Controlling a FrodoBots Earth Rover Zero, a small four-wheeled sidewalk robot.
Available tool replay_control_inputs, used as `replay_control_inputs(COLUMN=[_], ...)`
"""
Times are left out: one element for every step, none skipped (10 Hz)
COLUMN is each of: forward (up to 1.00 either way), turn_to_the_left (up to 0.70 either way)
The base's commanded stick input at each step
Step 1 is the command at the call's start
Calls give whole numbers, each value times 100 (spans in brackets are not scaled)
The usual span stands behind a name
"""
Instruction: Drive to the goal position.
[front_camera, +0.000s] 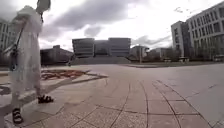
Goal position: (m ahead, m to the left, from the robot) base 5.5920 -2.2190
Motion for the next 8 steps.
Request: replay_control_inputs(forward=[94,100,100,100,100,100,100,100], turn_to_the_left=[-23,-38,-38,-38,-38,-38,-38,-36])
